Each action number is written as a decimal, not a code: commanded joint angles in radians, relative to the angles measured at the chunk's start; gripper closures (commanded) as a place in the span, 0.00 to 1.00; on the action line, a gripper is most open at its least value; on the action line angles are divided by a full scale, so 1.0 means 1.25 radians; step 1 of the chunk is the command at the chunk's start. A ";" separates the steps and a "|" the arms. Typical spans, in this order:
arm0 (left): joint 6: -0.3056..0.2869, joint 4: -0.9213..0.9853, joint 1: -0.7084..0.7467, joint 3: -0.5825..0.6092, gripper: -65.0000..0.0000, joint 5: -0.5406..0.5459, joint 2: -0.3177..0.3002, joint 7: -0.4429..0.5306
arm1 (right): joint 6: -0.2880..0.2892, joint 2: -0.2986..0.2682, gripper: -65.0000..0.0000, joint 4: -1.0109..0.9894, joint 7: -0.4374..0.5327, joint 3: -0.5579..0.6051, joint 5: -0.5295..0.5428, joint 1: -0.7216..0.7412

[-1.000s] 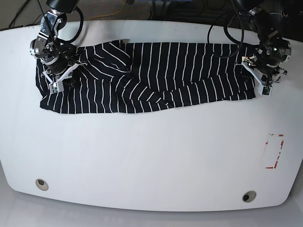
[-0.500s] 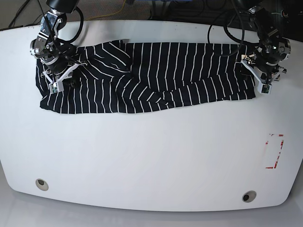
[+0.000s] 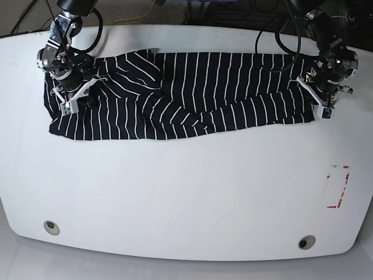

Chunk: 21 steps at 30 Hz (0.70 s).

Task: Layout the t-shirt on the table in an organized manner, then fold the t-shirt properly
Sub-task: 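Grasp the shirt end with the left gripper and tug it outward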

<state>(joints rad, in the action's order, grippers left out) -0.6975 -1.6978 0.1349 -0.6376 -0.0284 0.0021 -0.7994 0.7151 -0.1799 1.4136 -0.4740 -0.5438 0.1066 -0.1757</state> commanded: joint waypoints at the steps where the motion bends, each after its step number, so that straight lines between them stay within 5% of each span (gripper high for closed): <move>1: 0.000 -0.016 -0.012 0.000 0.90 0.007 -0.008 0.012 | -0.014 0.001 0.96 -0.016 -0.096 0.002 -0.075 -0.014; 21: 0.000 -0.093 -0.007 0.028 0.96 0.010 -0.032 -0.017 | -0.014 0.001 0.96 -0.016 -0.096 0.002 -0.075 -0.014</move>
<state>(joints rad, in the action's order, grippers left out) -0.6987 -1.7786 0.1352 -0.5991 -0.0273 -0.0204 -0.8173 0.7151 -0.1799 1.4136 -0.4740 -0.5438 0.1062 -0.1761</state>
